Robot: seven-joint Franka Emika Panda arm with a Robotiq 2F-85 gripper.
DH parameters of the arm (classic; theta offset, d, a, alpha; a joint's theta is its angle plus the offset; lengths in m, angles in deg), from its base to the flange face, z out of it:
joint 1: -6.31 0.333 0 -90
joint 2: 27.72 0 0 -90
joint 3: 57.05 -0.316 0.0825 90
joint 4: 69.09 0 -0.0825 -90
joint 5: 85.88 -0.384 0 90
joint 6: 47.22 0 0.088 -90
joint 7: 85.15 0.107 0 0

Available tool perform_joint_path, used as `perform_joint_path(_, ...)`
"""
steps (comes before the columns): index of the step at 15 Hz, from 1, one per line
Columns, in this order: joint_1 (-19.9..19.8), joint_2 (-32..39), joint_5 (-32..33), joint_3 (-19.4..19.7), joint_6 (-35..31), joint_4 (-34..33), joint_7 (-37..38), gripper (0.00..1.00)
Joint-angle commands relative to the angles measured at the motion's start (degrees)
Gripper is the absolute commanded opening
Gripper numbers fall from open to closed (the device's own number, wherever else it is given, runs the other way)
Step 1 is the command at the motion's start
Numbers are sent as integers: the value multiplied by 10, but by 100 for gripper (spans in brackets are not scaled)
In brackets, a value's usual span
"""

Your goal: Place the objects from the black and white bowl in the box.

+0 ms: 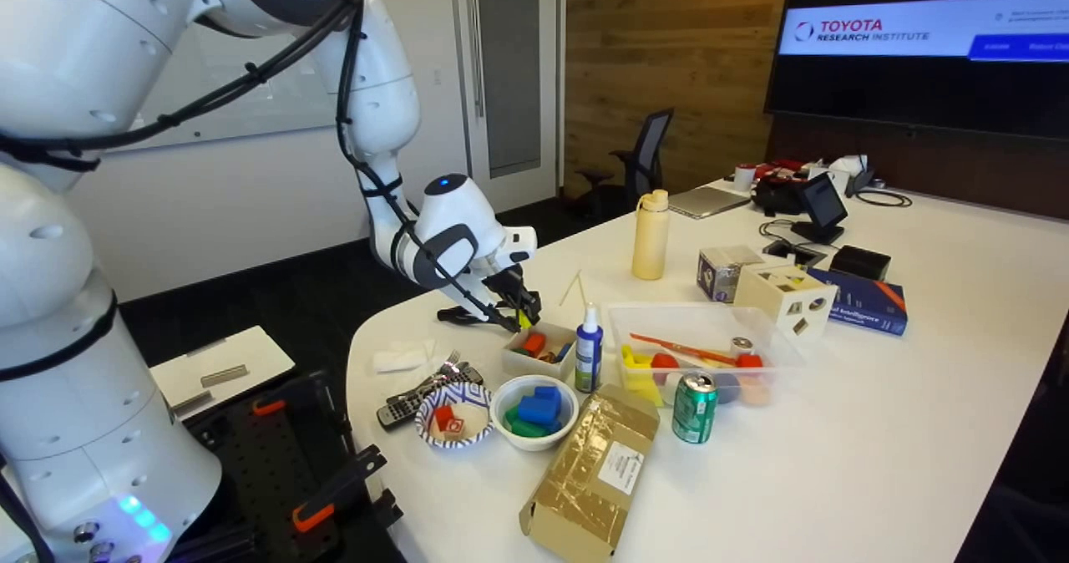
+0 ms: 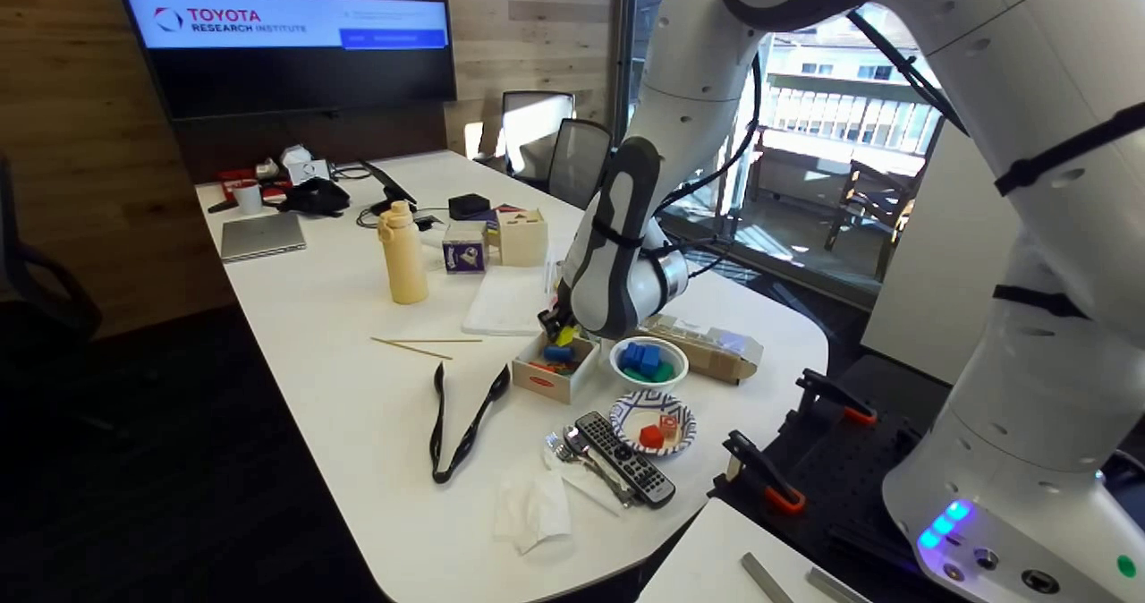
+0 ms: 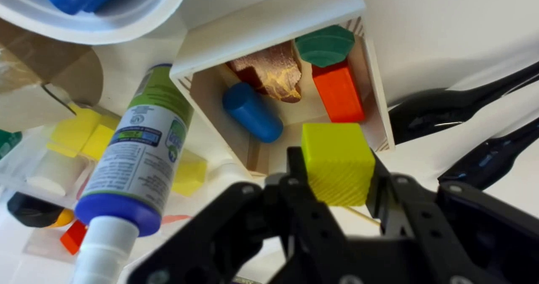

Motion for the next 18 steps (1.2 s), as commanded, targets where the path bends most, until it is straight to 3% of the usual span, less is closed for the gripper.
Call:
perform_joint_path(1,-24,38,5,-16,-2,-51,-5,59)
perform_joint_path(3,-37,24,11,-31,-1,-44,-5,66)
perform_joint_path(7,-33,-43,15,-37,27,32,-11,97)
perform_joint_path(8,-31,-72,12,-34,54,60,-10,100)
perform_joint_path(13,-28,-172,9,0,206,160,11,100)
perform_joint_path(16,-90,-180,11,-46,288,173,11,100)
perform_joint_path(18,-128,-158,-4,-91,302,161,3,100)
